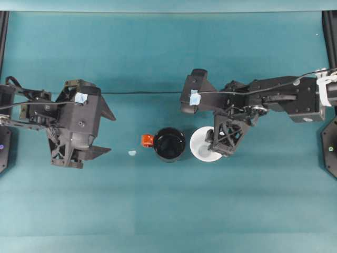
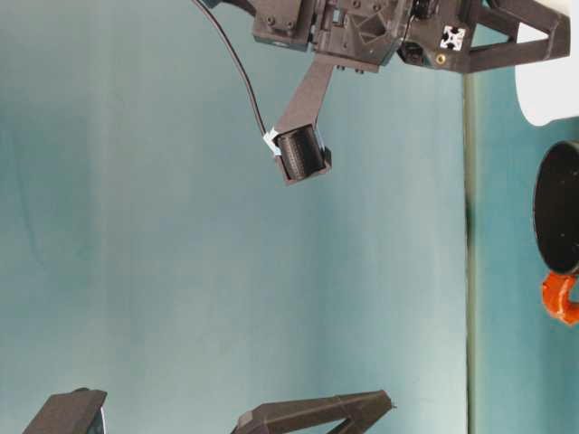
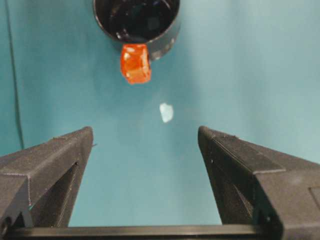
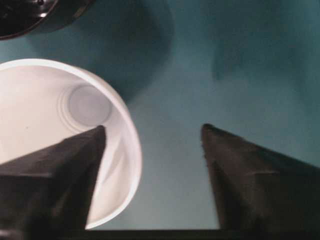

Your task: Put the paper cup into the moved red handle cup holder.

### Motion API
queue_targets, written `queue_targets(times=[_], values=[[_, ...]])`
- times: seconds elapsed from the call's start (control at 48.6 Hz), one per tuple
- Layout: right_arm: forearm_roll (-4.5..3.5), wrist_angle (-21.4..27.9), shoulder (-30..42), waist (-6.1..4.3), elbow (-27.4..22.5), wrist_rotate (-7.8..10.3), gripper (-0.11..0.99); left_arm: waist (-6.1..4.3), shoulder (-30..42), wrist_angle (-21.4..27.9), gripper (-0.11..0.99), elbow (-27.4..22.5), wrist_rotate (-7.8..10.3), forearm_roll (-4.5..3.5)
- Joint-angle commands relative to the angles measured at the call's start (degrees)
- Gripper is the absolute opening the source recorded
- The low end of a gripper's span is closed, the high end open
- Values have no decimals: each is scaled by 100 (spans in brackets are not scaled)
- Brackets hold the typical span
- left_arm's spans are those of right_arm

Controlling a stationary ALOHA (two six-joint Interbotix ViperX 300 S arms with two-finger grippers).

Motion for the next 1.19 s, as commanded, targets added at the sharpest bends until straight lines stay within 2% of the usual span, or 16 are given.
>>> queue_targets(times=[0.0,0.144,0.309,0.515,0.618,0.7,0.947,1.05,1.174], values=[[18,-35,-26,44,-35,-9,28,9,-79,-44,91,-53,9,9],[9,-35,-18,62,-9,-35,5,9,-79,-44,91,-53,18,9],[18,-35,-26,123,-9,-26,-7,9,-79,-44,91,-53,35,9],[18,0,-26,158,-18,26,-8,9,-79,-44,91,-53,26,9],[79,62,-79,167,-44,18,-8,9,-70,-44,91,-62,18,9],[79,237,-211,167,-114,18,-8,9,-70,-44,91,-62,9,9],[44,1213,-949,26,-589,9,-8,0,-79,-44,89,-70,9,9],[44,1274,-1204,-26,-738,-9,-8,0,-79,-44,89,-70,9,9],[44,1318,-1362,-26,-984,-9,-8,0,-88,-44,89,-62,9,0]])
